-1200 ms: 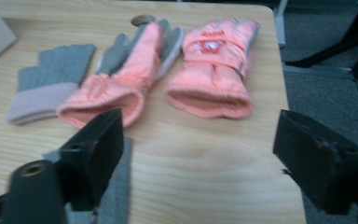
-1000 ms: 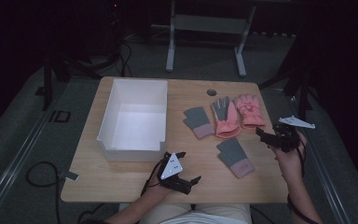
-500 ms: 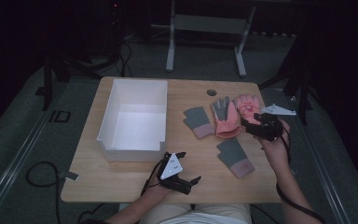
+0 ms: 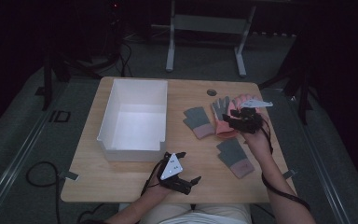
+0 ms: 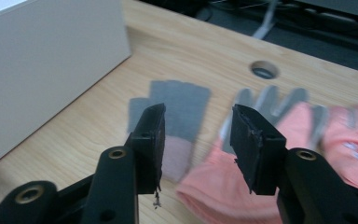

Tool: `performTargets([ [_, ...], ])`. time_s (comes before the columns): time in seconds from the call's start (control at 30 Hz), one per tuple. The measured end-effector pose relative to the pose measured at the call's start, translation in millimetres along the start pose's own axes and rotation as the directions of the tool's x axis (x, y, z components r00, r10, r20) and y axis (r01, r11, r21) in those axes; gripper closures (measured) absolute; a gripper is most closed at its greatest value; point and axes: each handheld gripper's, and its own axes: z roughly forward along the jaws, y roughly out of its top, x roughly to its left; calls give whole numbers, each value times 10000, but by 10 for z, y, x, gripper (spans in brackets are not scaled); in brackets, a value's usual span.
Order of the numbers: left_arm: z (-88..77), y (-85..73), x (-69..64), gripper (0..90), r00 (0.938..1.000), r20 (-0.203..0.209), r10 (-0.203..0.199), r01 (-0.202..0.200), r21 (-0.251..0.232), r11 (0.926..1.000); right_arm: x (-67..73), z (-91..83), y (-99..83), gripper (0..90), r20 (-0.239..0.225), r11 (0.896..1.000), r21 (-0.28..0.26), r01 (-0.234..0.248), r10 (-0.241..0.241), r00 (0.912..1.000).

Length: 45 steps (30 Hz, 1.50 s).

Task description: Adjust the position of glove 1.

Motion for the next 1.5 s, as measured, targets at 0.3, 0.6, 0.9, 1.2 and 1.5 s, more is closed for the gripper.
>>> performTargets([
  [0.3,0,0,-1,0,10000,2,31,-31,5,10000,156,420,45,650,-815,9947,460,919,-879,9928],
  [0.6,0,-1,-4,0,10000,-22,26,-26,-33,10000,156,892,77,624,-1038,9857,1318,1047,-913,9904],
  [0.9,-3,-3,-5,0,10000,-36,28,-29,-64,10000,146,1261,75,594,-1040,9757,1988,919,-722,9920],
  [1.2,-5,-4,2,0,10000,26,-51,51,-86,10000,139,1485,11,583,-867,9671,2387,882,-692,9938],
  [1.5,-11,-6,20,0,9996,79,-271,271,-94,9996,135,1671,-43,642,-853,9308,3557,837,-569,9947],
])
